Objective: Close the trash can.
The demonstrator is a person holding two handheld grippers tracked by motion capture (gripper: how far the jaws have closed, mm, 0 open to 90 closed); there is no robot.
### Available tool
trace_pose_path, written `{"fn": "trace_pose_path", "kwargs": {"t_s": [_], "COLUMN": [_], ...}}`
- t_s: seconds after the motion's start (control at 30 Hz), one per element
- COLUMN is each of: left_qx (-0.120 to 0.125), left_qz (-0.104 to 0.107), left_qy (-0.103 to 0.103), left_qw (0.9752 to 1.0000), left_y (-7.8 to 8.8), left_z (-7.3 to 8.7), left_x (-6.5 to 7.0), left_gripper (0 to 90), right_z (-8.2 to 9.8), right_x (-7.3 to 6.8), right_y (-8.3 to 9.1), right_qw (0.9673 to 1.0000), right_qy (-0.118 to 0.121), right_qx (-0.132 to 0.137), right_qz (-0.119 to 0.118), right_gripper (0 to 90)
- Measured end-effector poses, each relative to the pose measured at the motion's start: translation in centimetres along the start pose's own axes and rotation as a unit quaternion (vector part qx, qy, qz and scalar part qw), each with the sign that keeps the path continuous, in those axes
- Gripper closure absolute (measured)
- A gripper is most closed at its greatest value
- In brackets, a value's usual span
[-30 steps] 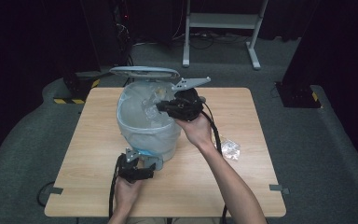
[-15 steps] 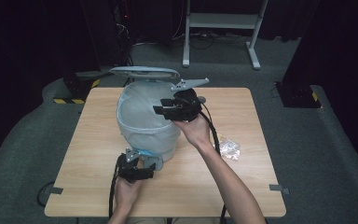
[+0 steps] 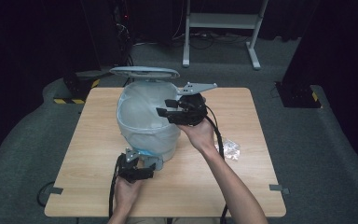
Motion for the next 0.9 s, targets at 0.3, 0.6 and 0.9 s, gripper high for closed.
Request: {"fn": "trace_pose_path", "kwargs": {"t_s": [0.3, 0.6, 0.9], "left_qx": [0.0, 0.0, -0.002], "left_qz": [0.0, 0.0, 0.004], "left_qy": [0.0, -0.001, 0.005], "left_qw": [1.0, 1.0, 1.0], "left_y": [0.0, 0.0, 0.0], "left_z": [0.0, 0.0, 0.1], "left_x": [0.0, 0.0, 0.1], "left_gripper": [4.3, 4.3, 4.3], "right_z": [0.0, 0.6, 1.2], "right_x": [-0.1, 0.2, 0.2], "right_y": [1.1, 3.2, 5.4], "right_qw": [0.9998, 0.9988, 0.9963], "right_qy": [-0.009, -0.006, 0.004], "right_qx": [0.019, 0.048, 0.081], "right_qz": [-0.004, 0.009, 0.027], "right_gripper": [51.4, 46.1, 42.9]}}
Point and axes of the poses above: each handheld gripper's, and its own axes: y roughly backward along the jaws, z roughly out of its underside, x roughly to its right, the point moved 10 cm from there along -y, roughly forward along the jaws, and after that the axes turned 6 degrees about x, right-handed, at the moved point
